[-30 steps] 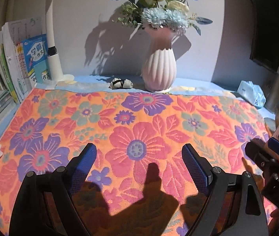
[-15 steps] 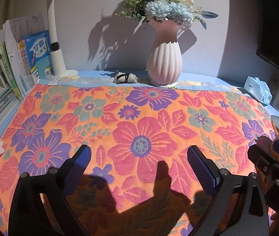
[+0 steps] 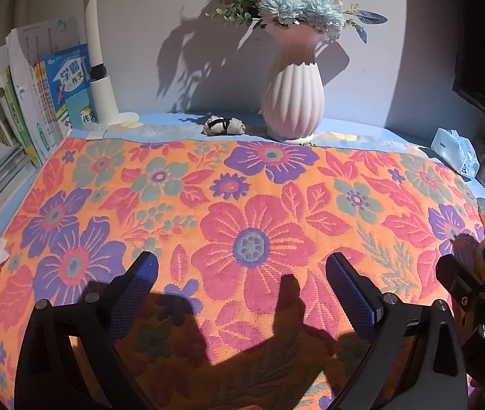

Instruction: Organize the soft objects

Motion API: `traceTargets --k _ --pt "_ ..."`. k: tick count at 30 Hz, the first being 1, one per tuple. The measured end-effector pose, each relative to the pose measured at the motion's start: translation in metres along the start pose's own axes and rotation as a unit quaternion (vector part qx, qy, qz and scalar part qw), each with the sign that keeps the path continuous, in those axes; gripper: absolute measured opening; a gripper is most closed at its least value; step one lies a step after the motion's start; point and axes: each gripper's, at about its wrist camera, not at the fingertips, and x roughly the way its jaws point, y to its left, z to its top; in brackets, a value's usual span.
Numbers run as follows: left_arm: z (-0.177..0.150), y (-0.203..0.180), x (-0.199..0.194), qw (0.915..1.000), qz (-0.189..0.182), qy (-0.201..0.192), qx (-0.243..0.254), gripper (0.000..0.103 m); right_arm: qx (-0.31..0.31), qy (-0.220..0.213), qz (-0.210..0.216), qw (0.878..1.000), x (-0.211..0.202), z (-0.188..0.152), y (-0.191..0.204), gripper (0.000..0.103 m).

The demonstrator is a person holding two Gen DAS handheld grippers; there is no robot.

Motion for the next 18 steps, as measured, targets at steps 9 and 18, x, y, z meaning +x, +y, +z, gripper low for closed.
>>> traceTargets --k 9,18 --pt "0.0000 0.0010 0.0009 1.0000 -0.003 0.003 -0.003 0.099 -0.001 0.000 -0.003 1.000 0.0001 0.0001 0.0004 0.096" --pt "-0.0003 0.0004 0.0021 1.0000 -0.006 0.006 -0.002 0.099 -0.003 0.002 -0.007 1.000 -0.0005 0.0002 -0.0004 0.097"
